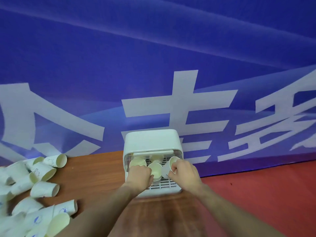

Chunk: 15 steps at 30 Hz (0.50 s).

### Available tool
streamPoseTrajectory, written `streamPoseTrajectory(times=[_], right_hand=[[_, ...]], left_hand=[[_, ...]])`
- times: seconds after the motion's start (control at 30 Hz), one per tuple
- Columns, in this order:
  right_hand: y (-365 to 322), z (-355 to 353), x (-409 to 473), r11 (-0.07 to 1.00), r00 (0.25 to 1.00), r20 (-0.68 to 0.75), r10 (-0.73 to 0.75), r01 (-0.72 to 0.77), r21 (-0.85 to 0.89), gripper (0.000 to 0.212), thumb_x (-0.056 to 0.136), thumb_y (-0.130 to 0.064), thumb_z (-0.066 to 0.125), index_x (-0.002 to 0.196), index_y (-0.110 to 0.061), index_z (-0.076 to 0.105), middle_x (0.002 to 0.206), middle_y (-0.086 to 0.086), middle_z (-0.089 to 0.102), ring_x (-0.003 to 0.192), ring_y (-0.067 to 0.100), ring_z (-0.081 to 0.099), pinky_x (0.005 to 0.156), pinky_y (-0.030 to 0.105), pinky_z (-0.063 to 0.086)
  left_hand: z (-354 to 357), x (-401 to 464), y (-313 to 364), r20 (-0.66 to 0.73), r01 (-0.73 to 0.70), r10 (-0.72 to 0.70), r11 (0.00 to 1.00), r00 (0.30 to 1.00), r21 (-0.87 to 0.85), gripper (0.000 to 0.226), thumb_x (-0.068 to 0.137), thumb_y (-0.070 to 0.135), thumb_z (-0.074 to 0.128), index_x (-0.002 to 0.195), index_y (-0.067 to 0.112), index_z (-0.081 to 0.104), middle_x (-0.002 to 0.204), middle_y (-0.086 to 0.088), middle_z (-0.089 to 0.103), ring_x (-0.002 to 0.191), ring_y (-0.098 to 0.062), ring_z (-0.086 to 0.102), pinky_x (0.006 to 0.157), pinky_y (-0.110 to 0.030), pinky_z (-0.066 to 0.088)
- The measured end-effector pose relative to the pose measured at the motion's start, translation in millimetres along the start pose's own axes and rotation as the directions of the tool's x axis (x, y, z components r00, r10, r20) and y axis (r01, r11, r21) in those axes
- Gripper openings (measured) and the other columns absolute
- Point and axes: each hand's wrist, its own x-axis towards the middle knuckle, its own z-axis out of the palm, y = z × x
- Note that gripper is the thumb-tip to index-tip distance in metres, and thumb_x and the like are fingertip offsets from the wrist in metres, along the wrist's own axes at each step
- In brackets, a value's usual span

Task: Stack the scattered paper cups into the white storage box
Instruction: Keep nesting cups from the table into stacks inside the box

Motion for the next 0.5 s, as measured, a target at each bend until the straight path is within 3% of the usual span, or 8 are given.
streamPoseTrajectory(times=[0.1, 0.2, 0.33, 0.5], right_hand=[[-17, 0, 6, 0.998, 0.998, -0.001, -0.059, 0.059, -0.029, 0.029, 0.076, -0.030, 0.053, 0.058, -0.014, 0.036, 0.061, 0.002, 0.042, 0.062, 0.026, 0.044, 0.052, 0.033, 0.032], [-28, 7, 10, 0.991, 0.992, 0.016, -0.121, 0.122, -0.063, 0.026, 0.080, -0.030, 0.052, 0.061, -0.013, 0.042, 0.067, 0.002, 0.048, 0.068, 0.028, 0.054, 0.055, 0.032, 0.032], [-38, 16, 12, 0.964, 0.976, 0.031, -0.215, 0.217, -0.153, 0.020, 0.087, -0.027, 0.049, 0.071, -0.016, 0.054, 0.077, 0.000, 0.053, 0.077, 0.026, 0.059, 0.063, 0.032, 0.035], [-53, 27, 21, 0.883, 0.926, 0.038, -0.375, 0.370, -0.289, 0.015, 0.085, -0.022, 0.049, 0.077, -0.014, 0.059, 0.082, 0.005, 0.058, 0.075, 0.029, 0.058, 0.060, 0.032, 0.035]], left_hand=[[-3, -10, -13, -0.043, 0.023, -0.023, 1.000, 0.999, -0.017, 0.036, 0.099, 0.041, 0.037, 0.105, 0.018, 0.064, 0.106, -0.007, 0.068, 0.097, -0.030, 0.064, 0.068, -0.034, 0.033], [-4, -21, -27, -0.062, 0.056, -0.058, 0.997, 0.996, -0.047, 0.037, 0.099, 0.042, 0.037, 0.101, 0.019, 0.064, 0.102, -0.007, 0.069, 0.092, -0.032, 0.065, 0.065, -0.031, 0.031], [6, -36, -43, -0.062, 0.078, -0.083, 0.994, 0.995, -0.071, 0.038, 0.096, 0.040, 0.036, 0.096, 0.018, 0.066, 0.096, -0.007, 0.070, 0.084, -0.033, 0.065, 0.064, -0.031, 0.037], [20, -47, -61, -0.085, 0.123, -0.133, 0.986, 0.987, -0.116, 0.035, 0.096, 0.040, 0.036, 0.105, 0.021, 0.064, 0.099, -0.004, 0.070, 0.088, -0.031, 0.066, 0.067, -0.032, 0.038]])
